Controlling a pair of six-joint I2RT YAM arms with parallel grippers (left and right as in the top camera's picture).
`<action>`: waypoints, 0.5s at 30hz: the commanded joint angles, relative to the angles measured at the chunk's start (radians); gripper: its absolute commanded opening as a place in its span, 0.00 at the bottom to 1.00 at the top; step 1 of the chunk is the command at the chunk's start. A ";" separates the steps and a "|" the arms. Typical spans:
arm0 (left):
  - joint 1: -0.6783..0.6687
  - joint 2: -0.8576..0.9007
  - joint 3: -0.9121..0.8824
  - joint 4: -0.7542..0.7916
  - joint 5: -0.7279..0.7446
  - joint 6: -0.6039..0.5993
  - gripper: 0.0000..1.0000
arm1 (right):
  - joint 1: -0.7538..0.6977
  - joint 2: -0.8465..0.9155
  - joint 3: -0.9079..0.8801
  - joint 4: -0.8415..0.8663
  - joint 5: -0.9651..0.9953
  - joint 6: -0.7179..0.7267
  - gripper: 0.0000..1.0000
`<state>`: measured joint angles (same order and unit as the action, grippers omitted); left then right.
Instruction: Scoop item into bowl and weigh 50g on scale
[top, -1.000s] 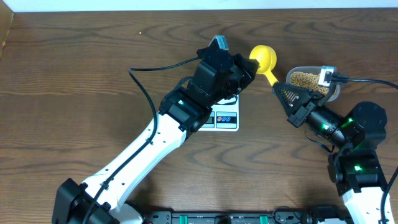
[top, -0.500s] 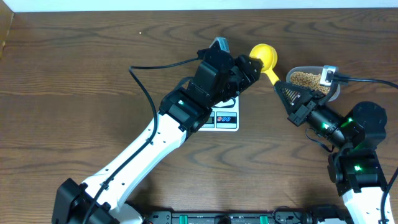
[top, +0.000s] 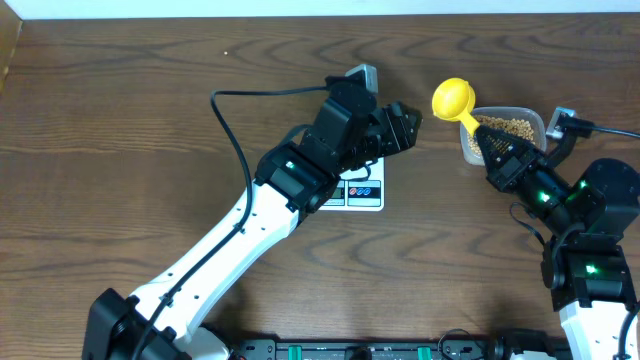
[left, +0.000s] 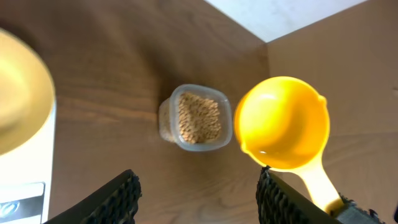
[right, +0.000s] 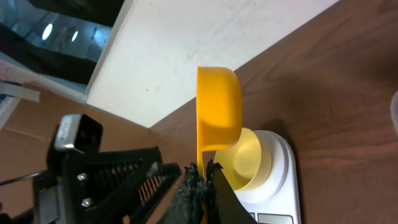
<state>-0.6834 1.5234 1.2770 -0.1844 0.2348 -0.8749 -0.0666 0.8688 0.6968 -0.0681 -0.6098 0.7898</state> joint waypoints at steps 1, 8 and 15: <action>0.000 -0.060 -0.002 0.021 0.008 0.084 0.62 | -0.004 -0.005 0.029 -0.004 -0.010 -0.056 0.01; 0.034 -0.164 -0.002 -0.019 0.008 0.342 0.62 | -0.004 -0.005 0.031 -0.003 -0.032 -0.071 0.01; 0.084 -0.230 -0.002 -0.138 0.010 0.399 0.47 | -0.004 -0.005 0.058 0.025 -0.208 0.016 0.01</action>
<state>-0.6094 1.2987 1.2770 -0.2890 0.2375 -0.5247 -0.0666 0.8688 0.7151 -0.0612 -0.7166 0.7559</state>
